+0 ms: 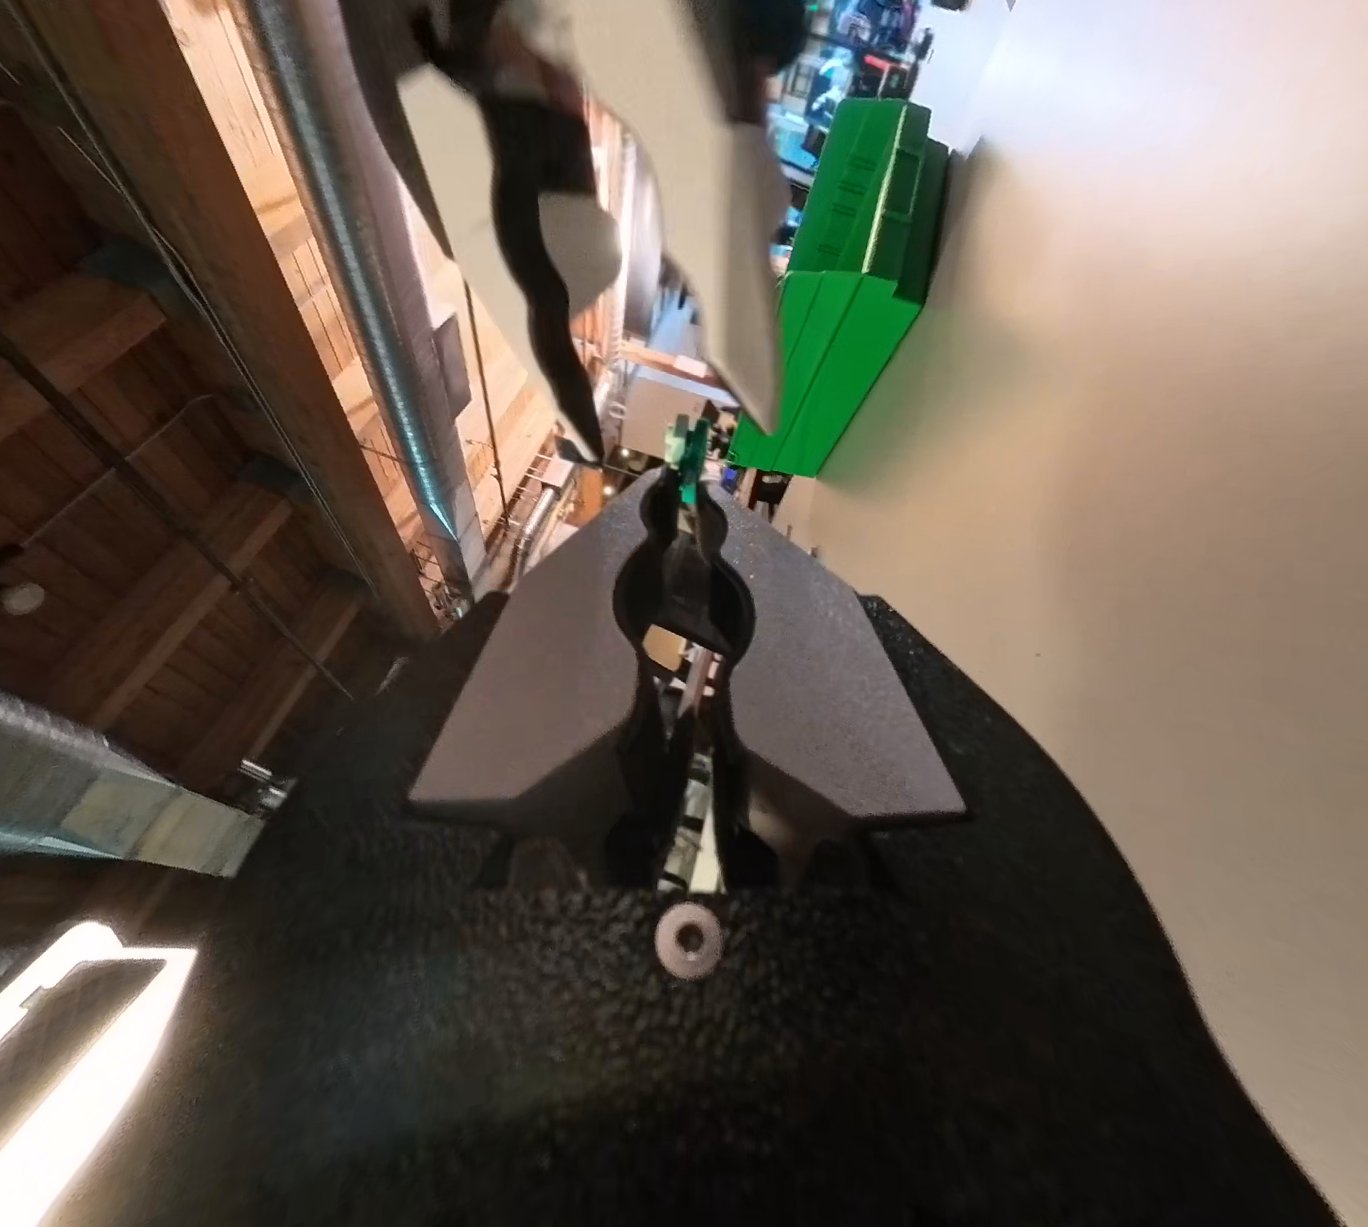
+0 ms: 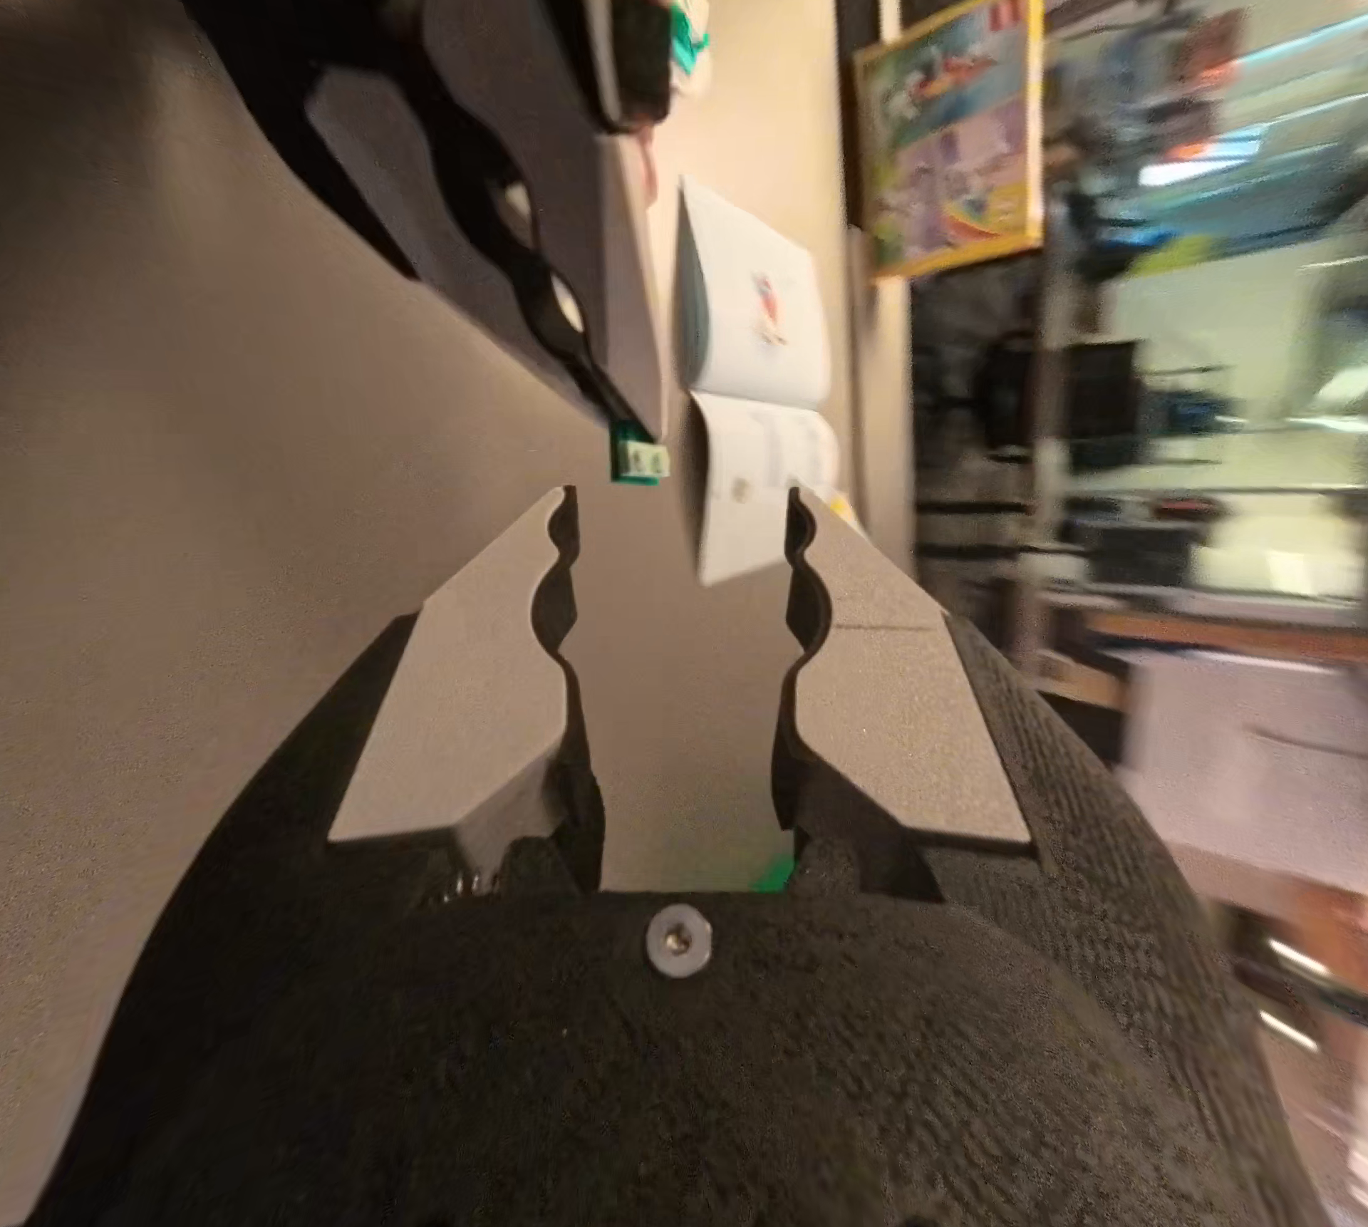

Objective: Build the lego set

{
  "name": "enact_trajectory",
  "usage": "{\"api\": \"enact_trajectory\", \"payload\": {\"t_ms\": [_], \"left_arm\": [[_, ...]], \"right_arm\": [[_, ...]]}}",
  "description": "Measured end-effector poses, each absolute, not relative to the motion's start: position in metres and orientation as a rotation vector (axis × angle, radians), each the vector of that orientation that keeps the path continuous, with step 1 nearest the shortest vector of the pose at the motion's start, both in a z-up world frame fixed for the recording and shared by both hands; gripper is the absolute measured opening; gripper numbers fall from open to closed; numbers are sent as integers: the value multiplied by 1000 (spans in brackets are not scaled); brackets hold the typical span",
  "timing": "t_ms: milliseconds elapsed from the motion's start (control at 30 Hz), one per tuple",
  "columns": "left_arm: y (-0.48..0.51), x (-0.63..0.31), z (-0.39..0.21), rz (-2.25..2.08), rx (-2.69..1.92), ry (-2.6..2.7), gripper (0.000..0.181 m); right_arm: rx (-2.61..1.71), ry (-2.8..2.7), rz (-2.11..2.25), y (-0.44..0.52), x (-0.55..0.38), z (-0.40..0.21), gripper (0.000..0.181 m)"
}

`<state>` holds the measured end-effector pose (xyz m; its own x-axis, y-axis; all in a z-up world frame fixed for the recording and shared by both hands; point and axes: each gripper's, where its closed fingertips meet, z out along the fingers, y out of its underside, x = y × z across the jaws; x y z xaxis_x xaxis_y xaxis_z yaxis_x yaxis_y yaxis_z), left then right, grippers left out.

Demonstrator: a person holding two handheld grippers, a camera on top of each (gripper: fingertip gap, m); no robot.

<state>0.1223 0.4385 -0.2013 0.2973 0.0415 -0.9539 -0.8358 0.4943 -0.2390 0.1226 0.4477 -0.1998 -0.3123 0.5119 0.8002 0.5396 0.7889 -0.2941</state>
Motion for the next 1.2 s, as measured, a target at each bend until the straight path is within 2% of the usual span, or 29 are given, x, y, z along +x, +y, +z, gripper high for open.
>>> {"api": "enact_trajectory", "payload": {"t_ms": [100, 267, 633, 967, 1200], "left_arm": [[440, 122, -204, 680, -906, 1127, 1], [443, 122, -208, 679, -928, 1141, 1], [440, 126, -211, 649, -937, 1161, 1], [442, 123, -211, 580, -1005, 1129, 2], [445, 120, -218, 606, -1026, 1156, 2]], "right_arm": [[-670, -1902, -309, 449, 124, -206, 55], [-553, -1833, -543, 451, 120, -206, 36], [-544, -1834, -595, 451, 117, -216, 9], [-696, -1742, -505, 455, 115, -212, 5], [-630, -1758, -559, 458, 112, -218, 5]]}}
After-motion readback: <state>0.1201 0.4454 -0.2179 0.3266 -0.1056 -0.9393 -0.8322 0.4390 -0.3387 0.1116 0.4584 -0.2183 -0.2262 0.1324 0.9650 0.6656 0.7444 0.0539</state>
